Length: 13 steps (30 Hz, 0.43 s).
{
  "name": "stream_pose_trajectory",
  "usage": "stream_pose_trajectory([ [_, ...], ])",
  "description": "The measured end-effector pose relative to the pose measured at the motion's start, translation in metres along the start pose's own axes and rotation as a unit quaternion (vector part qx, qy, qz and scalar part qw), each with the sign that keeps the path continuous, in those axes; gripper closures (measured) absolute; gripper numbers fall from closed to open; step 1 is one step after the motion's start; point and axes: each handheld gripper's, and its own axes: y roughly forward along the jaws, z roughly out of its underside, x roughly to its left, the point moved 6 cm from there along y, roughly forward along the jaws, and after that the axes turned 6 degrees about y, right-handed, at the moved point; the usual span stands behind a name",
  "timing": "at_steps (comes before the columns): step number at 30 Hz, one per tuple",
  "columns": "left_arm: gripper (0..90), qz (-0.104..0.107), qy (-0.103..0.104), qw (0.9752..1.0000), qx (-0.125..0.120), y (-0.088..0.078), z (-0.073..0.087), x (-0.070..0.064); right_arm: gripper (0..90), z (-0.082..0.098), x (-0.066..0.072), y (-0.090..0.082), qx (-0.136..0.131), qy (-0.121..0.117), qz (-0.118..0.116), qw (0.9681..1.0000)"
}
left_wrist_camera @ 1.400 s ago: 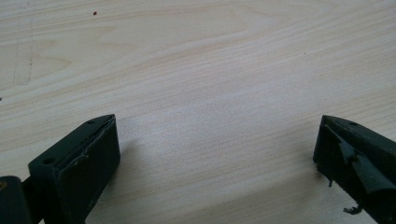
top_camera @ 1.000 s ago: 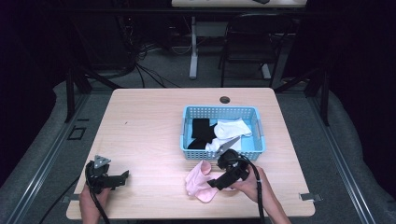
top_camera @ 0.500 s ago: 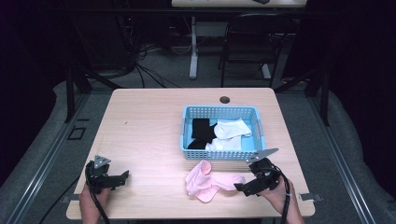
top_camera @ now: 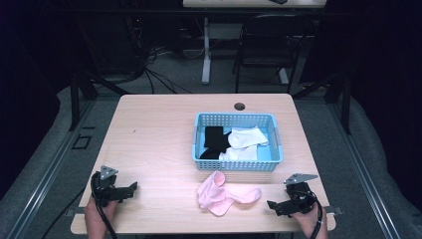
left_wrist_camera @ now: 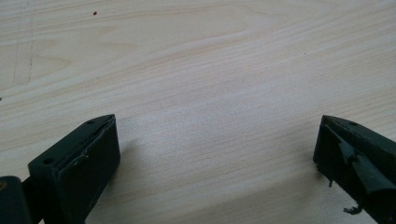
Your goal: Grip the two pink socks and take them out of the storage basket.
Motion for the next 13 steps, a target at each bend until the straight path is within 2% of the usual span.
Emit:
stream_pose_trajectory([
  [2,0.5,0.000,0.000,1.0000,0.000,0.0000,0.0000,0.0000,0.1,0.0028,-0.0049,0.0019,-0.008,0.004,0.014,0.9999],
  [6,0.5,0.000,0.000,1.0000,0.000,0.0000,0.0000,0.0000,0.1,0.0045,-0.0100,0.0028,-0.028,0.013,0.024,0.9992],
  [11,0.6,0.000,0.000,1.0000,0.000,0.0000,0.0000,0.0000,0.0,0.0057,-0.0118,0.0068,-0.037,-0.006,0.059,0.9976],
  [13,0.5,0.000,0.000,1.0000,0.000,0.0000,0.0000,0.0000,0.0,0.0060,-0.0125,0.0076,-0.049,-0.006,0.059,0.9971],
])
